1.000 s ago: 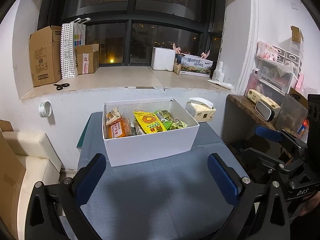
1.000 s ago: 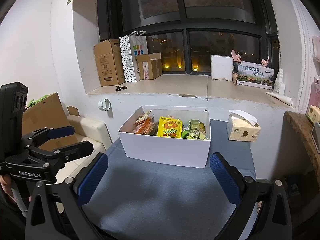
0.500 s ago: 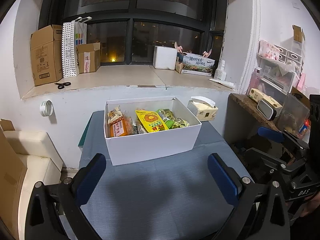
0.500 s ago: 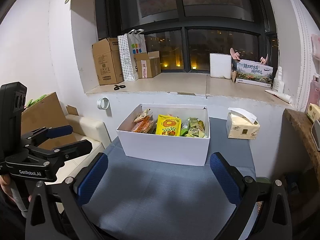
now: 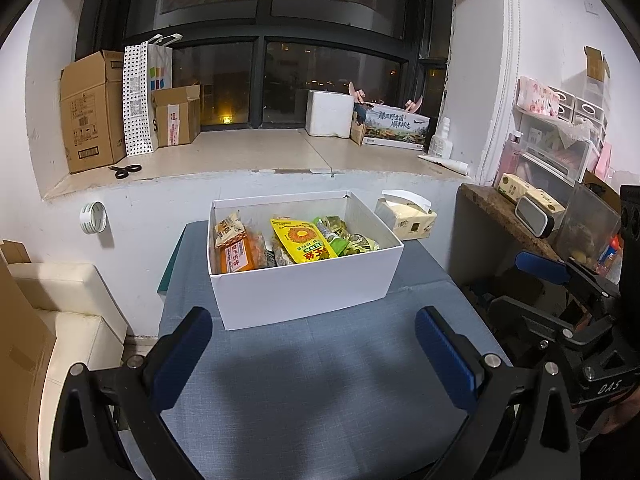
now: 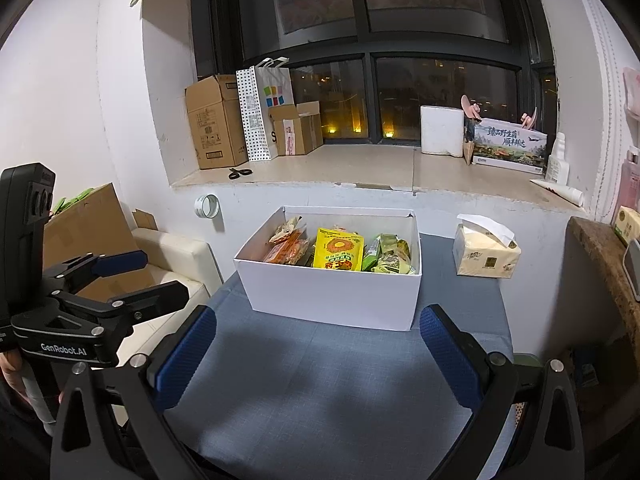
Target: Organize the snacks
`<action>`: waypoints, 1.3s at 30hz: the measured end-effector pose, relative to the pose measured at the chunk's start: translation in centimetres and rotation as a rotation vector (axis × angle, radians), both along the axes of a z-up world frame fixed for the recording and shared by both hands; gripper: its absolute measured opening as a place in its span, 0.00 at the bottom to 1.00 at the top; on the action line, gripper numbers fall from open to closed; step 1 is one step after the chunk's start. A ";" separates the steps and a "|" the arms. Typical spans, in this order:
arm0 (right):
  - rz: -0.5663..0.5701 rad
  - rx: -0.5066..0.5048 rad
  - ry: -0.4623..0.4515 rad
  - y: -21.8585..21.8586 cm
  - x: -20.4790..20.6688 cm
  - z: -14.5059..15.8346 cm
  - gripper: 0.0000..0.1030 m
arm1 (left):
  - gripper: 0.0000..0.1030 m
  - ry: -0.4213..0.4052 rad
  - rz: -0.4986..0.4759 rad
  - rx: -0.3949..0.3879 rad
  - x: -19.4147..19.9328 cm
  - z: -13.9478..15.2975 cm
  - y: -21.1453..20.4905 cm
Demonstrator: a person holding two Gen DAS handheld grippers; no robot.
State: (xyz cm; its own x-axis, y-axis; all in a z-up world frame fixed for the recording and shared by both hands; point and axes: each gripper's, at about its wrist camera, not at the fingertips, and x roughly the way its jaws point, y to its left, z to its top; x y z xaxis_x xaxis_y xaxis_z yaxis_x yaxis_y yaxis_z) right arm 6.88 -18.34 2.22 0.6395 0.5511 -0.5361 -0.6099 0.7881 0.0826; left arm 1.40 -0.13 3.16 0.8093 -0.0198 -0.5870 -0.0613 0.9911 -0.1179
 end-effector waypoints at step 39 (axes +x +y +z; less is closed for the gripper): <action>0.011 0.006 0.001 0.0 -0.2 -0.2 1.00 | 1.00 0.003 0.000 0.000 -0.1 -0.2 0.1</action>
